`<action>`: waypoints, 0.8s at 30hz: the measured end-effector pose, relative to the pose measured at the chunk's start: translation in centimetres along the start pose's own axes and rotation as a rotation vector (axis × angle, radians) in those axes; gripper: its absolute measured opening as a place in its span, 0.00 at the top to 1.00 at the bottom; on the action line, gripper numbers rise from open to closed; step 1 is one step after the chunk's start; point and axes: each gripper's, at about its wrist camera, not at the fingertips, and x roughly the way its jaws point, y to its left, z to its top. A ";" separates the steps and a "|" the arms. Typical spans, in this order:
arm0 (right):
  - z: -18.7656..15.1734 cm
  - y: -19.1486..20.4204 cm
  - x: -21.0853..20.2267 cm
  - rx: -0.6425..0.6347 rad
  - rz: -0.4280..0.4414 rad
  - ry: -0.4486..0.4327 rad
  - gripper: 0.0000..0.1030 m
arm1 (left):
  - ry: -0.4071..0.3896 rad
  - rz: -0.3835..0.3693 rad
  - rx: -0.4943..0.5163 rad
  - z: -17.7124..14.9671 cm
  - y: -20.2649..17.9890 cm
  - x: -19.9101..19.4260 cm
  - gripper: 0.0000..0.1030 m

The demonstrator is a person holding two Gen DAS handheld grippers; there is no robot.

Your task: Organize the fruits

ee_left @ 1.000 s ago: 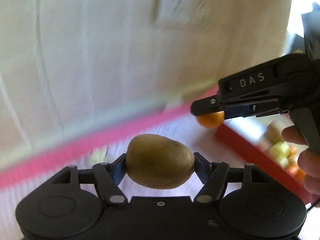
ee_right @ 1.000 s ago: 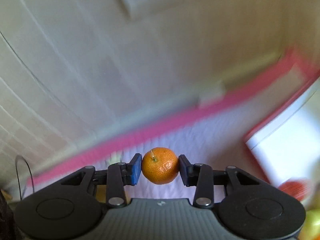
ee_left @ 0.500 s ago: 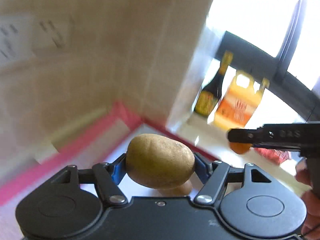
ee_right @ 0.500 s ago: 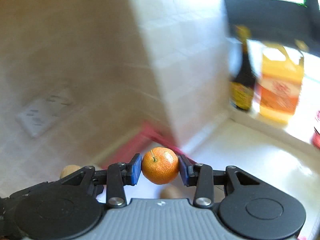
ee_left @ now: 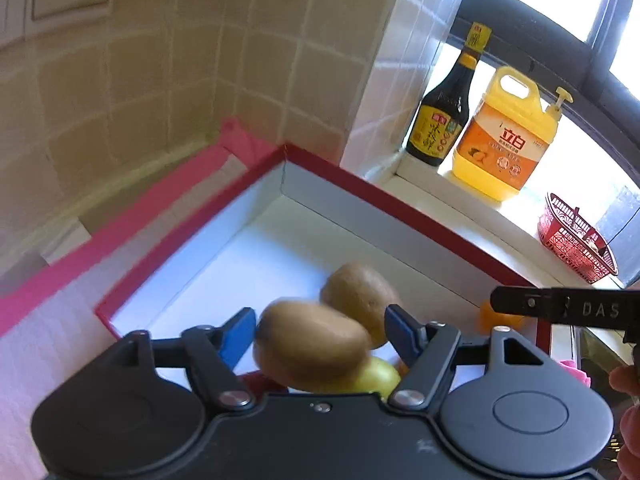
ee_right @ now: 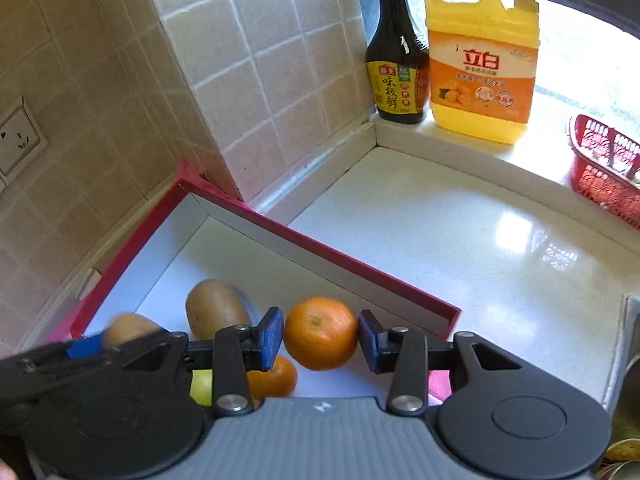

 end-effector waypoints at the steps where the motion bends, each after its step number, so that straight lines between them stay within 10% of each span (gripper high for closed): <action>1: -0.1 0.1 -0.5 -0.004 0.003 -0.012 0.52 | -0.010 -0.006 0.001 0.2 -0.1 -0.9 0.19; 24: -4.3 8.4 -18.8 -0.234 0.138 -0.272 0.22 | -0.354 0.256 0.184 -1.6 -5.5 -26.2 0.15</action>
